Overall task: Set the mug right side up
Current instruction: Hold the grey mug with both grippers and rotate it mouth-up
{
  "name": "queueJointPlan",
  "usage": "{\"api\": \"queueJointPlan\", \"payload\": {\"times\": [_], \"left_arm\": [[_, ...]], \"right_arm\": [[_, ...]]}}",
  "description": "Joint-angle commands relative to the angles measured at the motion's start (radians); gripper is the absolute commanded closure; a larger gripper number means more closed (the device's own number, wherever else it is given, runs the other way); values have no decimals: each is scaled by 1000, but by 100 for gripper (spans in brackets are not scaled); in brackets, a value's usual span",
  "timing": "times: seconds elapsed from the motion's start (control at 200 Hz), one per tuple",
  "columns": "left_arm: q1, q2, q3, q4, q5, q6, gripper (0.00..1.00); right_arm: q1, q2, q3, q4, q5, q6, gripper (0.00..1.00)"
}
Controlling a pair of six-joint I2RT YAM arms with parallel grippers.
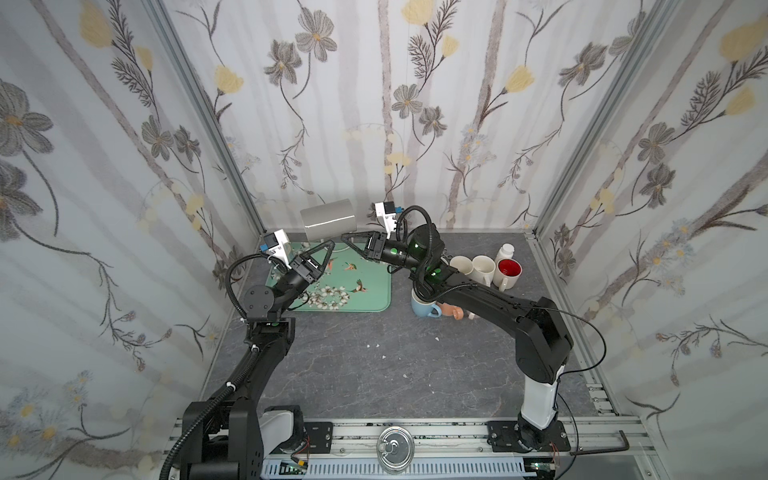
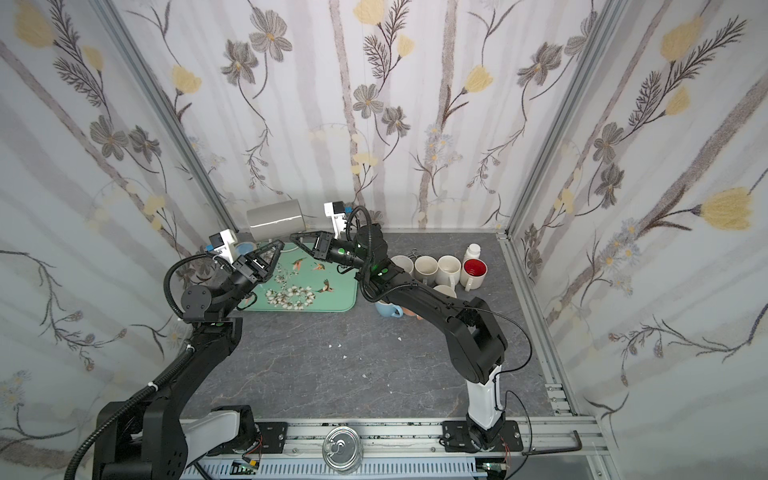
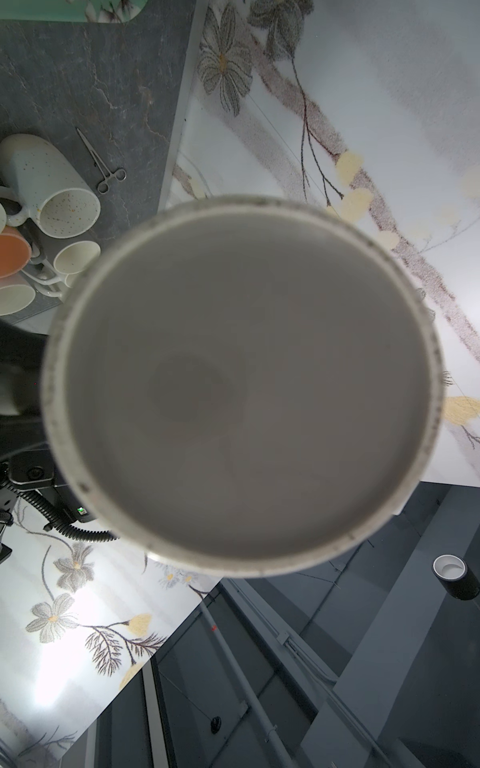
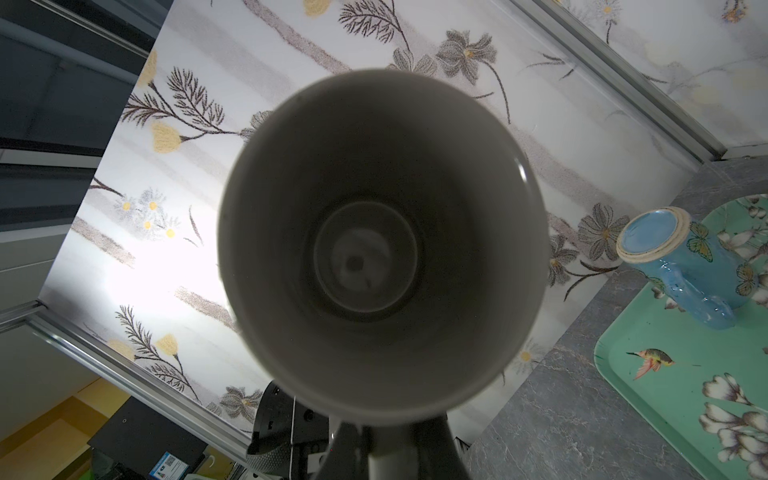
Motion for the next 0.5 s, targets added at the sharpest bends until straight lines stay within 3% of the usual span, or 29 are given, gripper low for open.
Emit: {"api": "queueJointPlan", "payload": {"times": [0.0,0.495], "left_arm": [[-2,1,25,90,82,-18,88],[-3,-17,61,87,123,-4,57]], "right_arm": [[1,-31,-5,123,12,-63,100],[3,-102,-36,99,44,-212,100]]}}
